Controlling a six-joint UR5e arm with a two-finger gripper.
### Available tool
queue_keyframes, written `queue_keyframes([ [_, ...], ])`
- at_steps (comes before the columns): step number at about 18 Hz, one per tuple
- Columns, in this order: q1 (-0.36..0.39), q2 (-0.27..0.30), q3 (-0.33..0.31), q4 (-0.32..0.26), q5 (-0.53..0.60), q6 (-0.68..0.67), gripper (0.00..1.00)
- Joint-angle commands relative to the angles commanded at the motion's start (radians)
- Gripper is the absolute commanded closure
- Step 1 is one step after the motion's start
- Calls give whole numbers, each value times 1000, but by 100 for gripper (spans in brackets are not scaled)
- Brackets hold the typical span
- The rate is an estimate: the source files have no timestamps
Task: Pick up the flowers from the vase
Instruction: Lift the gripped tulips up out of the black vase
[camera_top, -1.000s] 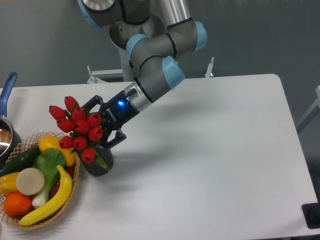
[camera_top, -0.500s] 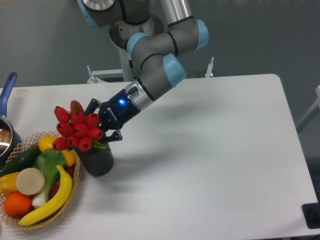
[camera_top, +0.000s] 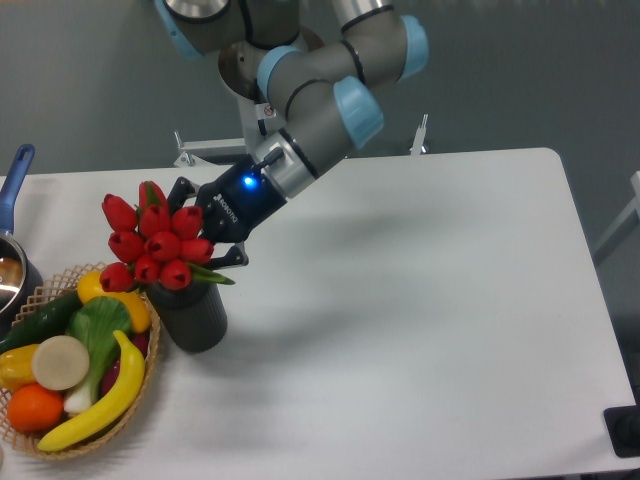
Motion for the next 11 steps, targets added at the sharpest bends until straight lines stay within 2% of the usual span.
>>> queue_keyframes([
  [7,46,23,55,-2,-54,-117,100],
  [11,83,20,141,-2,-55,-223,100],
])
